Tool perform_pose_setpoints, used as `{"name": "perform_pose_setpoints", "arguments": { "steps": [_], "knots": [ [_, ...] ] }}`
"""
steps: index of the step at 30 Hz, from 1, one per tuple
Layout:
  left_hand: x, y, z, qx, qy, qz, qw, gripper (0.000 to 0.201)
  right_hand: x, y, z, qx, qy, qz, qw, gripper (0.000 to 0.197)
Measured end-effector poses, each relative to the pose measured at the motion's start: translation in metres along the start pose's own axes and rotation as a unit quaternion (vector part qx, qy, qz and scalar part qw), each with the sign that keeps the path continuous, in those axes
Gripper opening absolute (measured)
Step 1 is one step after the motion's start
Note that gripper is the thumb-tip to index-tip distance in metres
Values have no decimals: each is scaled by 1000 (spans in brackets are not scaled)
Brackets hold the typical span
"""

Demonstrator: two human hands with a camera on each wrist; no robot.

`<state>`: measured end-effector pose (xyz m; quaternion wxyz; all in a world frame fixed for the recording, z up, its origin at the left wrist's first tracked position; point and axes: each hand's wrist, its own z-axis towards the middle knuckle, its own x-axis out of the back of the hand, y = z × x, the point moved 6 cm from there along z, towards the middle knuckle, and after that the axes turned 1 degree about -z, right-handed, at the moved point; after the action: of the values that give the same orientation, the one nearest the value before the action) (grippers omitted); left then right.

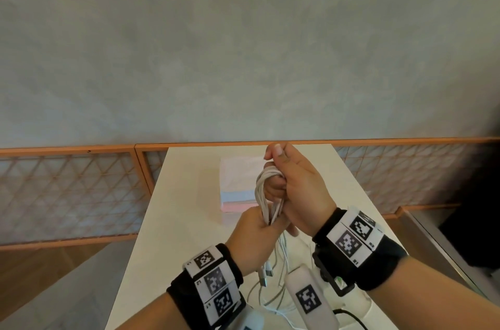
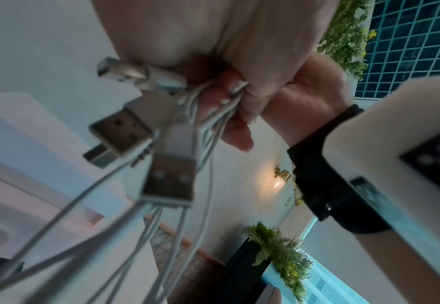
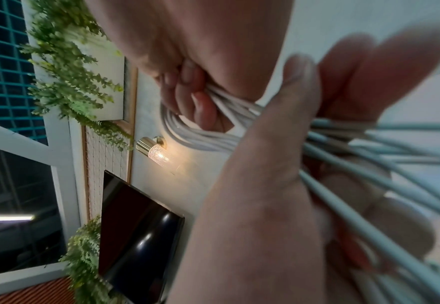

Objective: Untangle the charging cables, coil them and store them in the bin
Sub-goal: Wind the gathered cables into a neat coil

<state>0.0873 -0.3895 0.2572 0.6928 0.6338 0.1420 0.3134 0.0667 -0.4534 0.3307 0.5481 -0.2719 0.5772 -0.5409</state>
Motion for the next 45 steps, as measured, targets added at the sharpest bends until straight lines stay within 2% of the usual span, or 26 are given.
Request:
{"name": "perform_pose_setpoints", "arguments": {
  "steps": [4, 6, 8, 11, 12, 14, 17, 22, 24, 31, 34, 37, 41, 45],
  "knots": [
    [3, 1, -1, 44, -25, -8, 999, 45, 0, -3, 2, 9, -21, -41, 999, 23],
    [8, 3, 0, 55, -19, -28, 998, 50, 2, -9, 3, 30, -44, -149, 987, 23],
    [15, 8, 1, 69, 1, -52, 996, 49, 8, -7, -1, 35, -60, -269, 961, 33],
    [23, 21, 1, 64, 21, -98, 993, 41, 18, 25, -17, -59, -138, -281, 948, 73],
    [25, 24, 2, 61, 21, -105, 992, 42, 15, 39, -25, -95, -176, -272, 941, 75],
    [28, 25, 3, 65, 18, -112, 991, 44, 10, 54, -37, -129, -210, -252, 936, 56],
    [31, 24, 2, 56, 10, -93, 994, 45, 11, 60, -40, -129, -202, -252, 938, 48],
    [33, 26, 0, 34, 9, -48, 998, 43, 15, 67, -41, -135, -186, -297, 927, 13],
    [38, 28, 0, 21, 22, -36, 999, 43, 18, 69, -42, -132, -178, -304, 927, 7],
    [63, 25, 3, -12, 66, 15, 998, 41, 31, 66, -42, -96, -137, -374, 912, 31],
    [62, 24, 4, -1, 70, -87, 994, 39, 35, 62, -40, -84, -113, -370, 918, 25],
    [62, 25, 3, 18, 92, -213, 973, 33, 41, 61, -40, -79, -102, -373, 919, 16],
    [63, 30, 6, 24, 137, -303, 943, 32, 54, 70, -44, -74, -98, -411, 903, 24],
    [71, 26, 10, 45, 171, -379, 909, 34, 73, 82, -48, -107, -70, -423, 897, 23]
  ]
}}
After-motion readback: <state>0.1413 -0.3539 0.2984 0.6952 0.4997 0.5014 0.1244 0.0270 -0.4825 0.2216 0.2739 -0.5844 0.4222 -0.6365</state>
